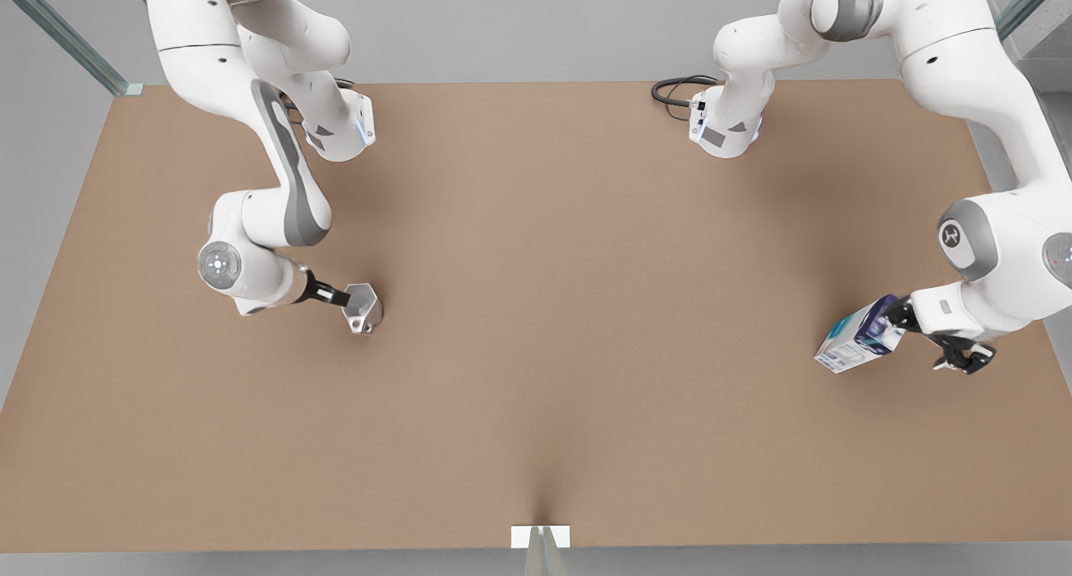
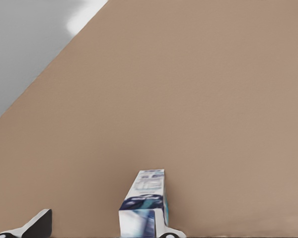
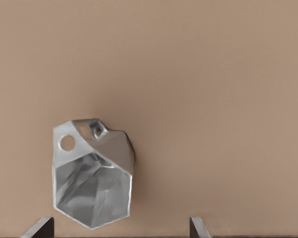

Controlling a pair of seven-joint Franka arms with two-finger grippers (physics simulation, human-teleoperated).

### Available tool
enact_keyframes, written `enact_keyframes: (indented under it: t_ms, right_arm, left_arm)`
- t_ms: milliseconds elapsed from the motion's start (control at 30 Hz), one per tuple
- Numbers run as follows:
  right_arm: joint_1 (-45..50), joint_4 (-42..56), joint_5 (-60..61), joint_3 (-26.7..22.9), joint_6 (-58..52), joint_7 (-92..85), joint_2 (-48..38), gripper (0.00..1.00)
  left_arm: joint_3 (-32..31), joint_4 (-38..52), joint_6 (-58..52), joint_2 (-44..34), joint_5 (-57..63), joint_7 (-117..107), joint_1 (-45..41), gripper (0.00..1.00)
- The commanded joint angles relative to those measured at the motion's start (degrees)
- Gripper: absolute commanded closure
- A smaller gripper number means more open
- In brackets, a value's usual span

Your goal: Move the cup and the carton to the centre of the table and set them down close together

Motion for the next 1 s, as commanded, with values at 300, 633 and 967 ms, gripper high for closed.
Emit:
enact_keyframes:
  t_ms: [300,633,967]
  right_arm:
    - [0.7,-4.9,1.7,0.1,6.8,0.4,0.2,0.00]
    - [0.9,-5.6,2.6,0.1,8.7,0.4,3.0,0.00]
    - [1.0,-4.1,3.1,0.4,8.7,0.4,6.9,0.00]
  left_arm:
    - [-0.1,-8.6,-3.6,-1.7,-1.0,-6.9,5.1,0.01]
    - [0.0,-15.7,0.1,-1.0,0.6,-0.8,6.5,0.01]
    - [-0.2,-17.4,2.4,-0.3,1.0,-5.1,6.7,0.01]
